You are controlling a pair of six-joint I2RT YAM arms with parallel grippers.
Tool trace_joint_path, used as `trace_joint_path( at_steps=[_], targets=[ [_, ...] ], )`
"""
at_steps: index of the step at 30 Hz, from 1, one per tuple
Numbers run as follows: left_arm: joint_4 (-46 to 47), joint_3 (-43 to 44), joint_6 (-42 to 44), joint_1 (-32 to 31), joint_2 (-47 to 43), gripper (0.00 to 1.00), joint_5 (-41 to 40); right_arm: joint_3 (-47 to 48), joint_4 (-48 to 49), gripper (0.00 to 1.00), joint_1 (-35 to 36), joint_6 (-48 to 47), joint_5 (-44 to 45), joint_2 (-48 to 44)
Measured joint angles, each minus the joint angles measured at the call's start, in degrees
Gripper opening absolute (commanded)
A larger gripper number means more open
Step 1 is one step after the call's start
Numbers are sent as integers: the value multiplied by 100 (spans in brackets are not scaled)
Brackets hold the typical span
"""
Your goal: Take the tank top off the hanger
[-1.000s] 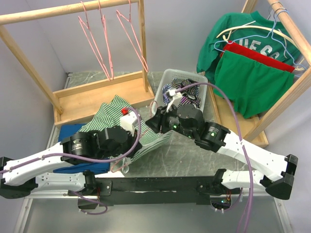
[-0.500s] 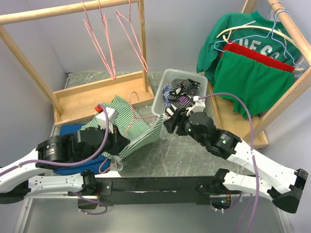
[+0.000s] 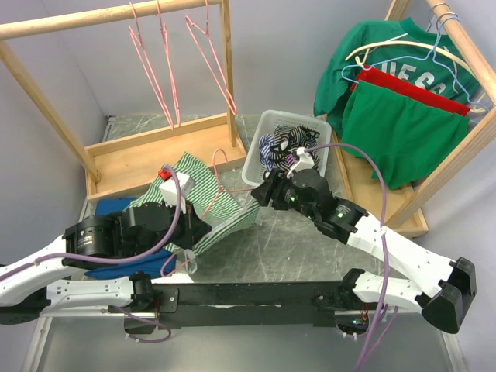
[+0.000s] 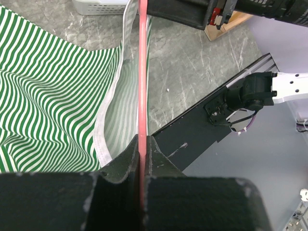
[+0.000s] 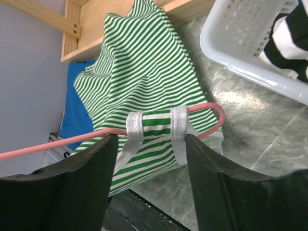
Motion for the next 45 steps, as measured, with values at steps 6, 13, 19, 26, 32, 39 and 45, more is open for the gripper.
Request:
trace_joint_path(
  at_steps=[6, 13, 19, 26, 32, 39, 45],
  targets=[
    [-2, 4, 4, 0, 9, 1, -2, -13, 136, 18, 0, 92, -111, 44],
    [-17, 35, 7, 0, 15, 1, 57, -7, 79, 0, -52, 85, 24, 50],
    [-11, 35, 4, 2, -103, 1, 144, 2, -127, 0, -551, 116, 85, 35],
    [37, 35, 7, 7, -186, 1, 144, -24, -177, 0, -1029, 122, -330, -42],
    [48, 35, 7, 7, -339, 1, 37, -455, -142, 0, -1049, 216, -562, 118],
    [46, 35, 44, 4, -402, 1, -9, -813, -291, 0, -271, 284, -472, 109],
    [136, 68, 114, 4, 68, 1, 57, -407, -369, 41, 1113, 240, -166, 140]
  ],
)
